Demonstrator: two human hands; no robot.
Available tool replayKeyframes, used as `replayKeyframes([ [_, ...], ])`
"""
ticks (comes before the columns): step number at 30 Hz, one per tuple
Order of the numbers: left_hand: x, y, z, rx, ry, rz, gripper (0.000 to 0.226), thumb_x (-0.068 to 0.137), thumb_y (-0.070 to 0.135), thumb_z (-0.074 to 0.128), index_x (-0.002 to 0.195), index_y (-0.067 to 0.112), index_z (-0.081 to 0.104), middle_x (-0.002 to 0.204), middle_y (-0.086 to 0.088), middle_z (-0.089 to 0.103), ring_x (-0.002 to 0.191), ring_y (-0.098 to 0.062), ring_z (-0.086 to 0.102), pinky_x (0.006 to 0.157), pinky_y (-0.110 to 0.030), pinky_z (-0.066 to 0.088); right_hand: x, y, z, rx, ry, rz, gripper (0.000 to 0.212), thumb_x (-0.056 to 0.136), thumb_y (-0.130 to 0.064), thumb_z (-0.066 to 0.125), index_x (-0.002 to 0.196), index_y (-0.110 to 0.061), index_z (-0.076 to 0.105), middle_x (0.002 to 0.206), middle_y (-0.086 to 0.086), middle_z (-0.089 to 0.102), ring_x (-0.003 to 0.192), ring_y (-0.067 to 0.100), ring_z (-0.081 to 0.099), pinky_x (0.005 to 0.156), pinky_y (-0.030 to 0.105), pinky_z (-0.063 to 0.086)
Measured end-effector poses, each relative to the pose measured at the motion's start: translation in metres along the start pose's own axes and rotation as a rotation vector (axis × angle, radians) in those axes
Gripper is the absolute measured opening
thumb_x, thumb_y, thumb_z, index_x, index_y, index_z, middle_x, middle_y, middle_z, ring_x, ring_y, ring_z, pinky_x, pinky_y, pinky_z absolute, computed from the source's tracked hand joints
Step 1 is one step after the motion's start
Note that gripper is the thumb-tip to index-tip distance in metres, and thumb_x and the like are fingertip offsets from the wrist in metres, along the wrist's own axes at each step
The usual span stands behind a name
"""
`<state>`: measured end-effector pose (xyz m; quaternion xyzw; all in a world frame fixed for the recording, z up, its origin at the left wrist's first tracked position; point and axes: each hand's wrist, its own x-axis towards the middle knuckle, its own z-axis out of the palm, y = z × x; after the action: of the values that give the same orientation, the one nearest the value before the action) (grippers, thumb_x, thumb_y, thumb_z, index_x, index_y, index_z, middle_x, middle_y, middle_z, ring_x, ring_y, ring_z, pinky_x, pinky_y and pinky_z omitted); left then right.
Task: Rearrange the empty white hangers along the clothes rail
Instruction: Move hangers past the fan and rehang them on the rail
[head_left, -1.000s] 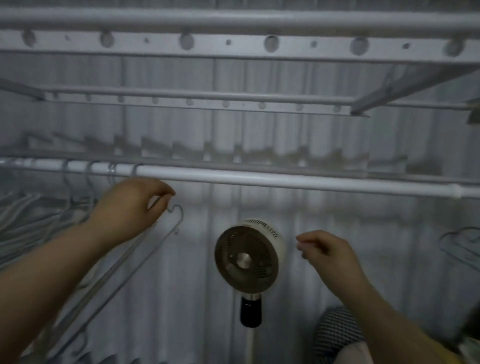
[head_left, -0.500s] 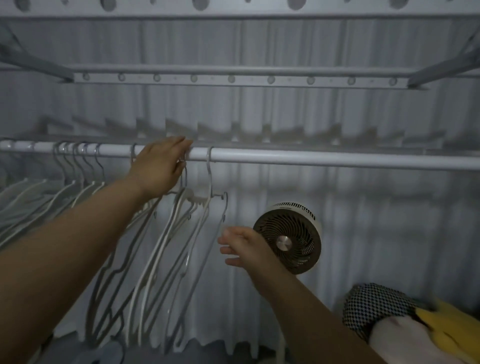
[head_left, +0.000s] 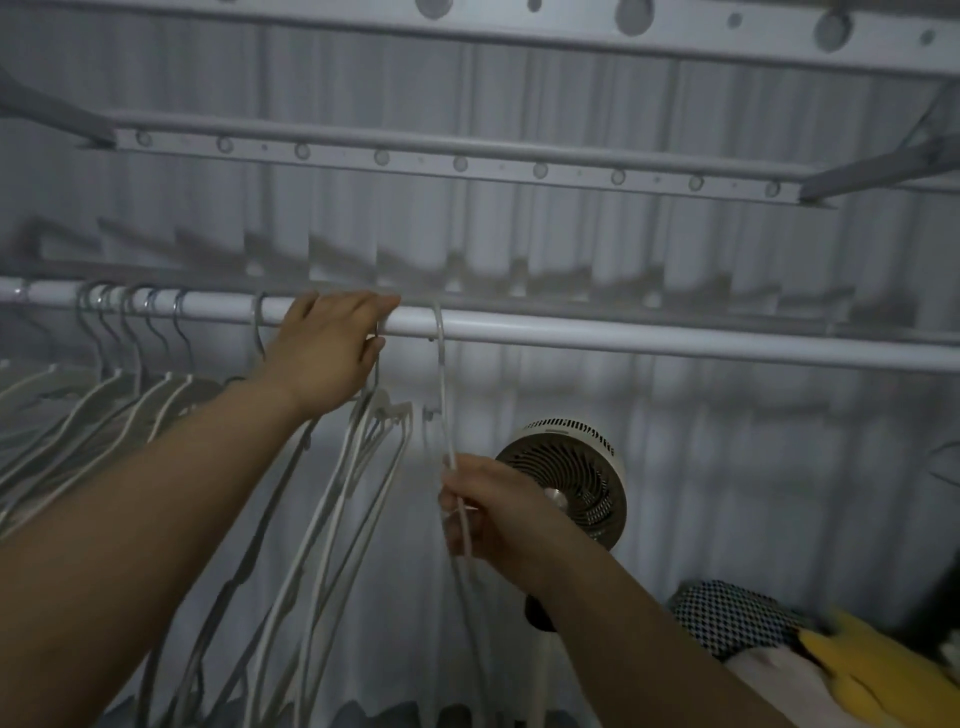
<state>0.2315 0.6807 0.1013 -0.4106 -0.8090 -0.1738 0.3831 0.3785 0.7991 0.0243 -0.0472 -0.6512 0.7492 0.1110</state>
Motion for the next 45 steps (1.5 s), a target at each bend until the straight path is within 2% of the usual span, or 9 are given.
replayKeyframes([
  [4, -0.002, 0.003, 0.002, 0.020, 0.035, -0.019, 0.058, 0.078, 0.029, 0.032, 0.130, 0.009, 0.047, 0.131, -0.015, 0.053, 0.121, -0.034, 0.048, 0.106, -0.044, 0.024, -0.006, -0.007, -0.024, -0.293, 0.186, -0.069, 0.020, 0.088, 0.001, 0.044, 0.086, -0.014, 0.057, 0.045, -0.002, 0.046, 0.023, 0.006, 0.036, 0.033, 0.013, 0.026],
  [10, -0.008, 0.014, 0.013, 0.142, 0.133, -0.042, 0.047, 0.072, 0.018, 0.052, 0.113, -0.004, 0.059, 0.111, -0.026, 0.064, 0.105, -0.043, 0.060, 0.101, -0.062, 0.024, -0.032, -0.019, -0.067, -0.586, 0.321, -0.163, 0.033, 0.088, 0.001, 0.046, 0.067, -0.021, 0.059, 0.043, -0.004, 0.046, 0.023, 0.003, 0.035, 0.030, 0.015, 0.029],
  [14, -0.009, 0.033, 0.013, 0.142, 0.163, -0.079, 0.051, 0.068, 0.020, 0.054, 0.112, -0.006, 0.057, 0.114, -0.029, 0.060, 0.109, -0.044, 0.055, 0.102, -0.059, 0.021, -0.062, -0.031, -0.105, -0.500, 0.397, -0.155, 0.023, 0.088, 0.003, 0.050, 0.076, -0.012, 0.063, 0.036, -0.004, 0.046, 0.020, 0.005, 0.032, 0.027, 0.011, 0.025],
  [18, 0.003, 0.078, 0.015, 0.111, 0.167, -0.032, 0.048, 0.067, 0.021, 0.054, 0.109, -0.003, 0.059, 0.113, -0.028, 0.061, 0.104, -0.045, 0.059, 0.099, -0.041, 0.016, -0.091, -0.041, -0.155, -0.555, 0.479, -0.157, 0.023, 0.089, 0.000, 0.052, 0.077, -0.017, 0.060, 0.033, -0.004, 0.051, 0.020, 0.006, 0.035, 0.031, 0.013, 0.027],
  [25, 0.034, 0.204, 0.039, 0.021, 0.194, 0.201, 0.054, 0.075, 0.034, 0.035, 0.109, 0.001, 0.061, 0.110, -0.023, 0.065, 0.093, -0.040, 0.065, 0.092, -0.038, 0.021, -0.150, -0.059, -0.247, -0.564, 0.601, -0.150, 0.024, 0.089, 0.000, 0.053, 0.073, -0.018, 0.059, 0.032, -0.005, 0.053, 0.019, 0.004, 0.037, 0.029, 0.012, 0.031],
  [32, 0.059, 0.318, 0.072, -0.044, 0.221, 0.295, 0.055, 0.072, 0.034, 0.037, 0.108, 0.000, 0.062, 0.109, -0.023, 0.065, 0.098, -0.039, 0.064, 0.091, -0.038, 0.023, -0.210, -0.079, -0.337, -0.619, 0.710, -0.148, 0.010, 0.091, -0.006, 0.052, 0.096, -0.012, 0.057, 0.043, -0.005, 0.055, 0.023, 0.003, 0.039, 0.032, 0.015, 0.029],
  [37, 0.078, 0.384, 0.089, -0.149, 0.206, 0.242, 0.047, 0.074, 0.022, 0.057, 0.116, -0.001, 0.058, 0.120, -0.023, 0.060, 0.110, -0.040, 0.058, 0.102, -0.050, 0.027, -0.235, -0.095, -0.391, -0.659, 0.785, -0.114, 0.016, 0.092, -0.008, 0.050, 0.108, -0.009, 0.054, 0.054, 0.001, 0.054, 0.023, 0.002, 0.039, 0.036, 0.019, 0.030],
  [41, 0.093, 0.423, 0.104, -0.109, 0.226, 0.297, 0.049, 0.064, 0.022, 0.062, 0.107, -0.002, 0.062, 0.106, -0.024, 0.066, 0.096, -0.040, 0.065, 0.095, -0.043, 0.024, -0.253, -0.104, -0.427, -0.596, 0.807, -0.126, 0.009, 0.092, -0.008, 0.051, 0.097, -0.015, 0.054, 0.040, -0.006, 0.054, 0.024, 0.004, 0.039, 0.040, 0.020, 0.028],
  [45, 0.102, 0.463, 0.113, -0.116, 0.225, 0.314, 0.059, 0.052, 0.010, 0.085, 0.105, -0.003, 0.063, 0.101, -0.024, 0.067, 0.092, -0.041, 0.065, 0.091, -0.060, 0.039, -0.266, -0.113, -0.447, -0.597, 0.781, -0.122, 0.021, 0.092, -0.008, 0.051, 0.077, -0.021, 0.058, 0.043, -0.005, 0.052, 0.025, 0.004, 0.038, 0.040, 0.019, 0.028],
])
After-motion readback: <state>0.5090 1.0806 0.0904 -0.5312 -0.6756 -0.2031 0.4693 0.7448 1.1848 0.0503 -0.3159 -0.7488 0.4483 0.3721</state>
